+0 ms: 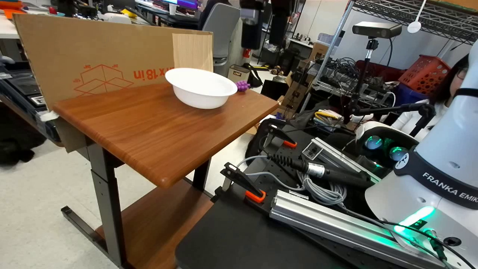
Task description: Put the purple thing in the bowl
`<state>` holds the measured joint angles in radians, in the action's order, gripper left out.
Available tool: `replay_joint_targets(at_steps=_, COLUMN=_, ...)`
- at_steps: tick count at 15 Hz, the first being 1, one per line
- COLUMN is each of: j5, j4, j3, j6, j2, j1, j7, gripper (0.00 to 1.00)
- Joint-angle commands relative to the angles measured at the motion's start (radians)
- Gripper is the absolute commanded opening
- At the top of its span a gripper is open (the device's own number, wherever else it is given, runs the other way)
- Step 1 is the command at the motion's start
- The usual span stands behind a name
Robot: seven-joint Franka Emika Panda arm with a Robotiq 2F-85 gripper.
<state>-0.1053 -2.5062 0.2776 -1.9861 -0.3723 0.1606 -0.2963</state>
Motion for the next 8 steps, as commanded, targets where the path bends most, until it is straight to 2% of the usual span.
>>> replay_joint_targets(at_steps=1, j5=0.027, j4=0.017, j3=-0.008, j6=0.043, j2=0.007, j1=0.019, j7=0.037, gripper=1.0)
replay_joint_targets(at_steps=3, j5=0.045, j4=0.032, j3=-0.034, j6=0.112, j2=-0.001, j1=0.031, j7=0.173, gripper=1.0)
replay_joint_targets(at_steps=6, j5=0.096, j4=0.052, j3=-0.101, j6=0.215, j2=-0.033, j1=0.013, j7=0.388, gripper=1.0)
replay_joint_targets(at_steps=8, j5=0.16, j4=0.065, j3=-0.179, j6=0.258, j2=-0.053, j1=0.016, j7=0.543, gripper=1.0)
